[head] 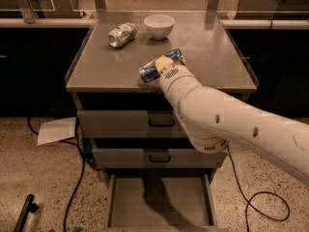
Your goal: Pick redbull can from bottom drawer and place on counter
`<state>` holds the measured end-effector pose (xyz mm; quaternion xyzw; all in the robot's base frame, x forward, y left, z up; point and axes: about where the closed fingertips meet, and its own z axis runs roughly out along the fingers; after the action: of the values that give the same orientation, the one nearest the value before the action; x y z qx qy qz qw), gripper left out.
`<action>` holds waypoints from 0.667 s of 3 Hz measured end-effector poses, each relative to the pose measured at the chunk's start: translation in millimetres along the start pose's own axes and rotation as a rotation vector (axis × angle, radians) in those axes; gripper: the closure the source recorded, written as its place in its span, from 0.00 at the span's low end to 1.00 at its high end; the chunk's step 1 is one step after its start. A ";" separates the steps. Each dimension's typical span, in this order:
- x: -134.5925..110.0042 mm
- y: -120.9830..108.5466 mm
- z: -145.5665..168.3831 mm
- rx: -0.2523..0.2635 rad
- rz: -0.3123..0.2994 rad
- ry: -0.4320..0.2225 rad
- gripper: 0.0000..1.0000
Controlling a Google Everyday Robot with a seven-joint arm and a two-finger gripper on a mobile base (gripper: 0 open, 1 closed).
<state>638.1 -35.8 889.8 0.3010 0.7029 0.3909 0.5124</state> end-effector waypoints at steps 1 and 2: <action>-12.6 0.6 10.6 0.071 -0.049 -0.032 1.00; -7.8 -7.2 10.9 0.105 -0.013 -0.016 0.81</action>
Offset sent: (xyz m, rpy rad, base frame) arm 0.0126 -0.0065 0.0052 -0.0651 0.0230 -0.0463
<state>650.6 -43.3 885.6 0.3261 0.7201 0.3478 0.5041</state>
